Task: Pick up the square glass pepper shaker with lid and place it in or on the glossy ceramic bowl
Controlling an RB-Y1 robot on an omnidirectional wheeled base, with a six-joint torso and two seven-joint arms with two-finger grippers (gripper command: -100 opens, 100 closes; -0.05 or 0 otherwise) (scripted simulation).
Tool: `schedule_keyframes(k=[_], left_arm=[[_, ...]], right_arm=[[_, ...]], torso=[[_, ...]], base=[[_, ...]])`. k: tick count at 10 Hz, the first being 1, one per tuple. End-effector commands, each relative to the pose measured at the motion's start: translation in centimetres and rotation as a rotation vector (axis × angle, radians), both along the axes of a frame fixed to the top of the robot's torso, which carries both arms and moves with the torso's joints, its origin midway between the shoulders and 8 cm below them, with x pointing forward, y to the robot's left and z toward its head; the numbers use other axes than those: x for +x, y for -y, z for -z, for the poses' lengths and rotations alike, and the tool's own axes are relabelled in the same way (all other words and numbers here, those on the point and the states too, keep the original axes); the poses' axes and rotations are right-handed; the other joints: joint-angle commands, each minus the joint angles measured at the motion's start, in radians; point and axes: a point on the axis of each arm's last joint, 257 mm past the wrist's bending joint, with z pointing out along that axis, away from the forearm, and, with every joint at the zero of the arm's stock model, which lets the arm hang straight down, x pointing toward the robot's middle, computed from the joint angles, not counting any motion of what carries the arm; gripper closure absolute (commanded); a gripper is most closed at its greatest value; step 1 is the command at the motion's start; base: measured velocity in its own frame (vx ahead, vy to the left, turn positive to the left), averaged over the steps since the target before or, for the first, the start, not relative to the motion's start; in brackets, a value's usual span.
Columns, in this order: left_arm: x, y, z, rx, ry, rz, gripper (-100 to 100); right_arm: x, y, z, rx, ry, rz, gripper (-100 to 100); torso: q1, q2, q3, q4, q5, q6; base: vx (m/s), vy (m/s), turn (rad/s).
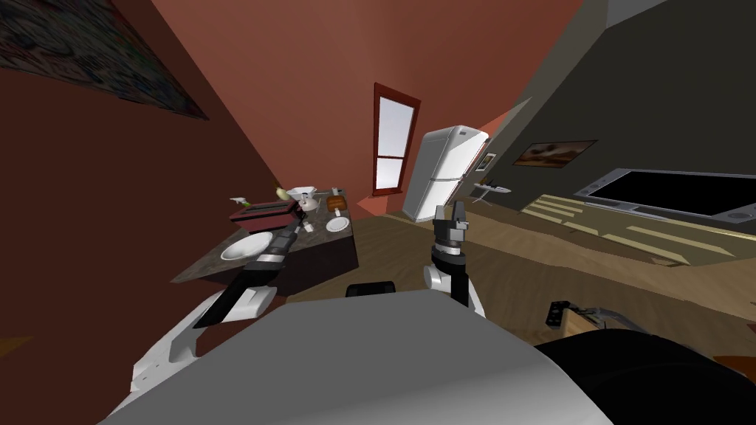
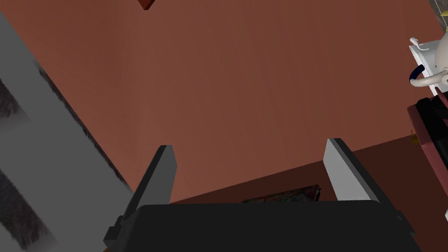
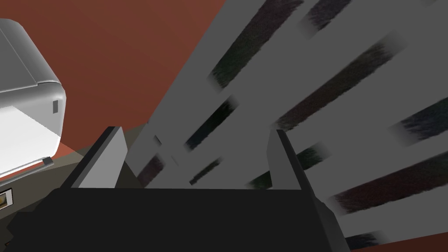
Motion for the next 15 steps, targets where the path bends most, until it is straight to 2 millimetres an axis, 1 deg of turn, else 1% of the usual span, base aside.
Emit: schedule_keyframes(k=[1, 4, 7, 8, 11, 15], left_arm=[[0.6, -2.0, 1.5, 0.059, -0.064, -0.036, -100], [1.5, -5.6, 5.2, 0.15, -0.189, -0.096, -100], [2.1, -9.4, 8.9, 0.233, -0.322, -0.153, -100], [2.0, -9.7, 9.3, 0.233, -0.33, -0.159, -100], [1.8, -13.7, 13.1, 0.307, -0.471, -0.217, -100], [0.9, -18.6, 17.1, 0.39, -0.639, -0.281, -100]], right_arm=[[0.0, 0.0, 0.0, 0.0, 0.0, 0.0, 0], [0.0, 0.0, 0.0, 0.0, 0.0, 0.0, 0], [0.0, 0.0, 0.0, 0.0, 0.0, 0.0, 0], [0.0, 0.0, 0.0, 0.0, 0.0, 0.0, 0], [0.0, 0.0, 0.0, 0.0, 0.0, 0.0, 0], [0.0, 0.0, 0.0, 0.0, 0.0, 0.0, 0]], torso=[[0.0, 0.0, 0.0, 0.0, 0.0, 0.0], [0.0, -0.003, -0.002, -0.001, 0.0, 0.0], [0.001, -0.006, -0.003, -0.001, 0.0, 0.0], [0.001, -0.006, -0.004, -0.001, 0.0, 0.0], [0.002, -0.006, -0.003, -0.001, 0.0, 0.0], [0.002, -0.008, -0.005, -0.002, 0.0, 0.0]], base=[[0.003, -0.038, -0.034], [0.031, -0.028, -0.043], [0.067, -0.021, -0.056], [0.057, -0.012, -0.017], [0.068, -0.004, -0.062], [0.095, -0.007, -0.058]])
